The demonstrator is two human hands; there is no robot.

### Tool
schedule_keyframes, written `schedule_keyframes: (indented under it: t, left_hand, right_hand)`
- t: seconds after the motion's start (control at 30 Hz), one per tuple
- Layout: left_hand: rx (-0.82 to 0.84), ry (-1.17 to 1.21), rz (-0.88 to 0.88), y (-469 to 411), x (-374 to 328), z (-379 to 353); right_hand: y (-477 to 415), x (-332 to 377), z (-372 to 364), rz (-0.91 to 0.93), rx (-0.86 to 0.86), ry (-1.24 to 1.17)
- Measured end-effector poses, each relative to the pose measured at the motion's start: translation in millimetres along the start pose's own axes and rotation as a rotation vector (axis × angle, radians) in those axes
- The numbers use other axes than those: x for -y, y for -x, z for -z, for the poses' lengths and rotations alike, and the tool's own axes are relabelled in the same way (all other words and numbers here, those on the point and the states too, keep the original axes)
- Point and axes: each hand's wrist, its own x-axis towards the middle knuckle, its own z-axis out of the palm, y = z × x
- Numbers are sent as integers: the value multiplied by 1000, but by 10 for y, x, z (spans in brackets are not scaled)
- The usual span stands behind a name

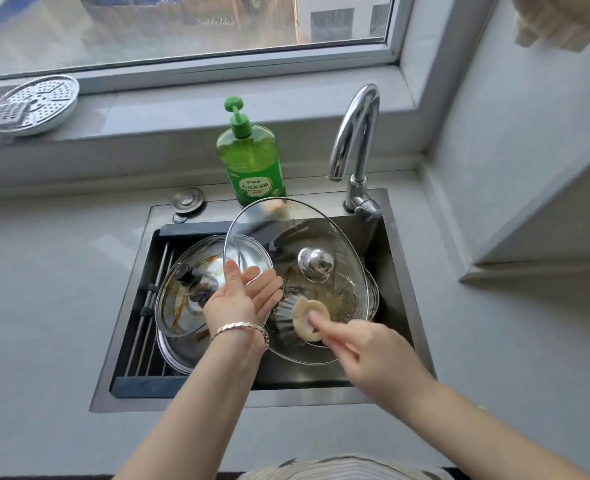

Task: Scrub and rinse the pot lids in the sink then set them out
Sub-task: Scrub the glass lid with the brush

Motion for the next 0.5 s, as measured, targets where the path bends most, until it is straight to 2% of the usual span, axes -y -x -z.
schedule_keyframes:
  t: [0.13,0.27,0.4,0.5]
  left_hand:
    - [7,-27,-28,34,18,-67]
    - [-6,-88,-59,63,40,-104]
    - [-3,-113,-49,109,60,-131]
    - [-59,-182,-76,97,78,-115]
  right_hand:
    - [-152,-87,162,-108,-90,-15]
    - [-81,174,93,83,-18,53]
    - [-367,64,302,-79,-161,-20]
    - [-272,295,254,70,-10,64]
